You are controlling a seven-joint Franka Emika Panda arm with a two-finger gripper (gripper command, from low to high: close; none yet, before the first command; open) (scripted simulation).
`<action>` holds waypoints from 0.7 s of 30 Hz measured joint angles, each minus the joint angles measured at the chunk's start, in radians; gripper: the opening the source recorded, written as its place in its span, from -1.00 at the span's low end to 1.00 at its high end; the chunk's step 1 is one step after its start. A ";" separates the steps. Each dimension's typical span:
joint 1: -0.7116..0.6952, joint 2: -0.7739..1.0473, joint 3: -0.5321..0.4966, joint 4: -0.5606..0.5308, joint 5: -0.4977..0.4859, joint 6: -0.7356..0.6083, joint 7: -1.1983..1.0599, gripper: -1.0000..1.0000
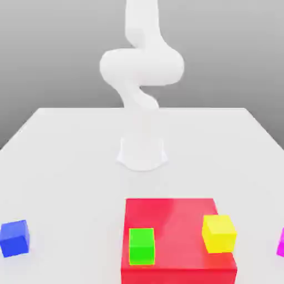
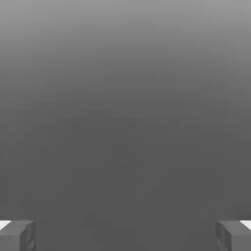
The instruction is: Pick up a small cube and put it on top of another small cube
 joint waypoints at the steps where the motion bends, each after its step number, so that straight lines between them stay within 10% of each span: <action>1: -0.005 0.039 0.024 0.001 0.004 0.011 0.037 0.00; 21: 0.056 0.774 0.403 0.016 -0.221 0.213 0.938 0.00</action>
